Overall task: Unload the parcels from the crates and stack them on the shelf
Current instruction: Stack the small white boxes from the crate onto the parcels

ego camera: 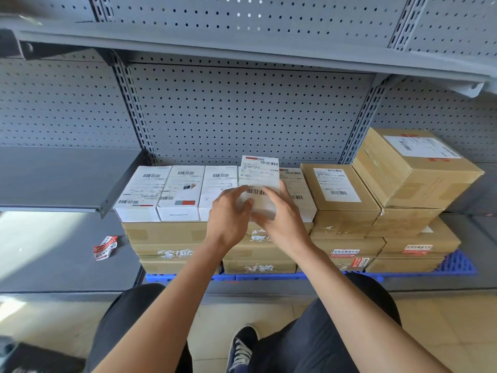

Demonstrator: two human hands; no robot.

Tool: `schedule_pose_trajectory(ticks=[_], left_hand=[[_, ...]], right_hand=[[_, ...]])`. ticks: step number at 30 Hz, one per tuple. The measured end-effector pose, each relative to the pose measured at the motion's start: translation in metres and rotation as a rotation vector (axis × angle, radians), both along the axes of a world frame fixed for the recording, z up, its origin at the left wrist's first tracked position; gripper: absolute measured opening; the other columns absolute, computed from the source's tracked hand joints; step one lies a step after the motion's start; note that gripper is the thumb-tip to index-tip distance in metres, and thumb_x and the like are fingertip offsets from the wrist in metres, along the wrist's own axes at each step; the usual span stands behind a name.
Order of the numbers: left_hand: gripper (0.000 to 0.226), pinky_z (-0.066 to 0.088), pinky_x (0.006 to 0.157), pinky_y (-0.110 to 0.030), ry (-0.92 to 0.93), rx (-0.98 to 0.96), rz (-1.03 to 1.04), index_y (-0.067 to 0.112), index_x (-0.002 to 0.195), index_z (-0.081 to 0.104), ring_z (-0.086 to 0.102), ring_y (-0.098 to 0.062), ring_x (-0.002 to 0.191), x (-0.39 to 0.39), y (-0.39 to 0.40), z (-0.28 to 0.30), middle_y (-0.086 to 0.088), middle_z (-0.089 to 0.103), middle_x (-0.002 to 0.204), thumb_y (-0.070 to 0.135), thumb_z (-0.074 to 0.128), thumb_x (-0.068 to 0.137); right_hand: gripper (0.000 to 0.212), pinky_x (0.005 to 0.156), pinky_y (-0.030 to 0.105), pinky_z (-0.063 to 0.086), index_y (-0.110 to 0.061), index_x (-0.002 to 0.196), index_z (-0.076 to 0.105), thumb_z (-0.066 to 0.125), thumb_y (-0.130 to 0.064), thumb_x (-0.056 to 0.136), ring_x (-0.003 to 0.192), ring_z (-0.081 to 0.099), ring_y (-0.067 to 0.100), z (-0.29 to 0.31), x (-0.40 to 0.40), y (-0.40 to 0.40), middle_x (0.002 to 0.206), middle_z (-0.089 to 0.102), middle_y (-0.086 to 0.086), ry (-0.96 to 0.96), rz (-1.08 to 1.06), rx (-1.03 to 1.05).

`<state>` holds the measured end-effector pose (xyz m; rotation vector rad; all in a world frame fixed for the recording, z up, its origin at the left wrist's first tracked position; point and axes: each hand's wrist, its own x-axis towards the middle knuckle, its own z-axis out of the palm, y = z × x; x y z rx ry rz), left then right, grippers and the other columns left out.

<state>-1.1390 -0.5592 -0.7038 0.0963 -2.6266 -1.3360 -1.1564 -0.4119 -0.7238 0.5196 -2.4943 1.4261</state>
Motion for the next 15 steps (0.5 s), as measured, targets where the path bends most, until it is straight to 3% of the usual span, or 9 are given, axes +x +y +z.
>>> schedule_pose_trajectory(ticks=[3,6,11,15], left_hand=[[0.043,0.047,0.103,-0.041,0.046,-0.013,-0.073,0.020,0.143,0.058,0.059,-0.029,0.120,-0.007,0.028,0.003,-0.009,0.058,0.141,0.026,0.059,0.100],[0.047,0.047,0.105,-0.045,0.022,-0.008,-0.155,0.024,0.147,0.054,0.058,-0.029,0.124,-0.018,0.061,0.002,-0.007,0.052,0.147,0.028,0.059,0.100],[0.049,0.041,0.111,-0.037,-0.011,-0.040,-0.279,0.022,0.150,0.049,0.051,-0.027,0.133,-0.033,0.114,0.002,-0.007,0.044,0.154,0.021,0.058,0.101],[0.050,0.042,0.110,-0.038,-0.030,-0.072,-0.310,0.022,0.150,0.048,0.050,-0.027,0.134,-0.045,0.138,-0.001,-0.004,0.045,0.154,0.019,0.057,0.102]], right_hand=[[0.053,0.108,0.040,0.045,-0.030,0.130,0.060,0.081,-0.020,0.083,0.131,0.048,0.004,0.003,-0.008,0.029,0.141,0.044,-0.009,0.032,-0.052,-0.008],[0.058,0.113,0.038,0.040,-0.025,0.137,0.057,0.080,-0.022,0.084,0.137,0.040,0.002,0.003,-0.020,0.070,0.151,0.036,-0.011,-0.007,-0.126,0.089],[0.062,0.118,0.042,0.035,-0.037,0.143,0.048,0.076,-0.024,0.089,0.149,0.027,0.007,0.002,-0.034,0.135,0.162,0.026,-0.006,-0.082,-0.187,0.217],[0.063,0.123,0.028,0.018,-0.030,0.147,0.047,0.071,-0.009,0.092,0.147,0.010,-0.008,0.009,-0.038,0.162,0.166,0.016,-0.012,-0.139,-0.168,0.242]])
